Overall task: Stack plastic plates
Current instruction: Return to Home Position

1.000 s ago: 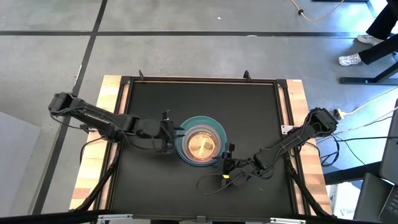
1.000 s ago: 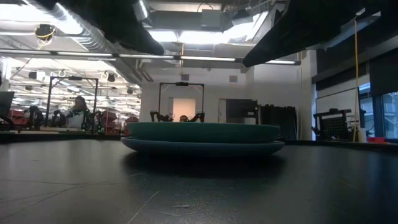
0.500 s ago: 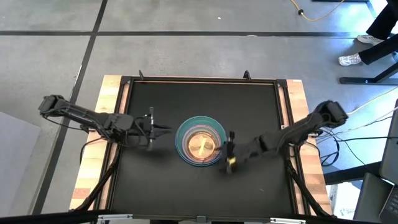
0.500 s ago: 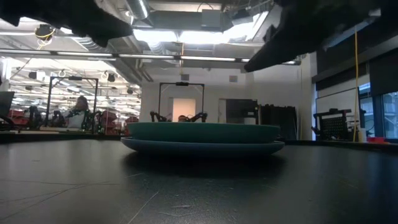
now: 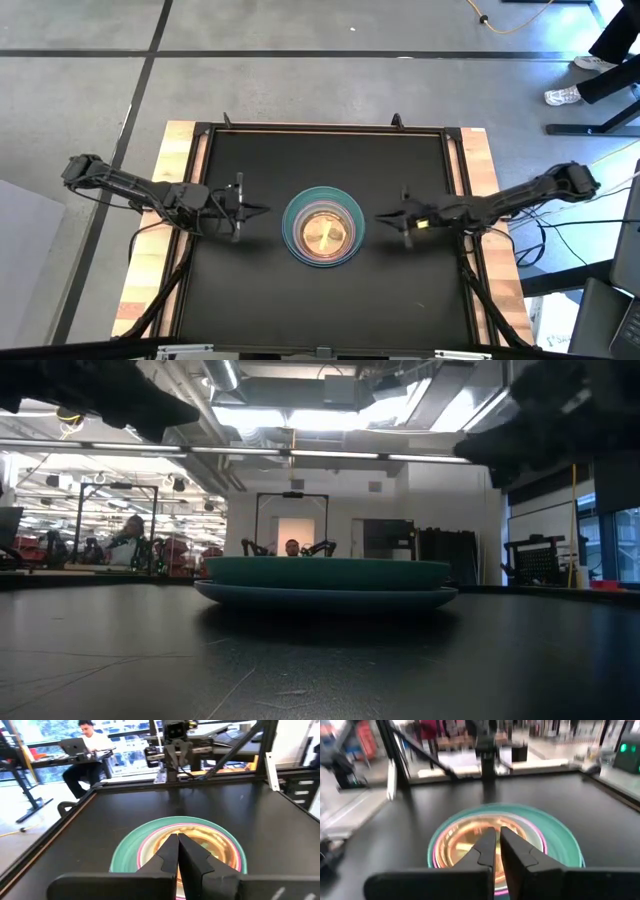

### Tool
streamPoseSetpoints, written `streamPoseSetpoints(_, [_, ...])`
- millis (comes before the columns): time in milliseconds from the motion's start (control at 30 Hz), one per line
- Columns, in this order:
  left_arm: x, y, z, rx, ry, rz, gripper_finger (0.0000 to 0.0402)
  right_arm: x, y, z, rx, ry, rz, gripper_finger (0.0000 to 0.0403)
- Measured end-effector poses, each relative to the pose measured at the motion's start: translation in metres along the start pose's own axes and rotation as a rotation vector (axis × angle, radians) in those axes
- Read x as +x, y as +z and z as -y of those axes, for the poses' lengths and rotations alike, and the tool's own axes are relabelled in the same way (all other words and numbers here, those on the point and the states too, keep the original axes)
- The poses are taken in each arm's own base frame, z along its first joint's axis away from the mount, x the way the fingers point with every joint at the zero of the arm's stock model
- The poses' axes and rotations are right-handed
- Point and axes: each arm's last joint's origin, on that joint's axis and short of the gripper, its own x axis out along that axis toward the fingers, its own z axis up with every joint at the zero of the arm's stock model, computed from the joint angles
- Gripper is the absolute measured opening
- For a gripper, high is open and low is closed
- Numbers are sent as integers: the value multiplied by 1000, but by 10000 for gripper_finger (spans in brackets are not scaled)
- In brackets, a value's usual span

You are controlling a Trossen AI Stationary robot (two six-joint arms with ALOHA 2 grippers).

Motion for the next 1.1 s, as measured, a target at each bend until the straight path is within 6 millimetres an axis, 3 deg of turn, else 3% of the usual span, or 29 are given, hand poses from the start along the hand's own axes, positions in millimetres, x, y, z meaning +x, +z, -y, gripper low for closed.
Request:
streamPoseSetpoints(233, [0,0,1,47,-35,5,3,-37,-21,9,46,17,150,2])
streamPoseSetpoints(500, [-1,0,1,32,-37,-3,4,-55,-18,12,23,11,166,5])
streamPoseSetpoints(767, [-26,4,-7,-21,-66,80,2,-70,-28,16,56,-29,85,5])
streamPoseSetpoints(933, [-46,-17,-14,-43,-39,192,1,-73,-28,18,68,-87,102,5])
streamPoseSetpoints(1100, [-54,-45,-17,-73,-41,269,1,-73,-28,18,67,-87,100,5])
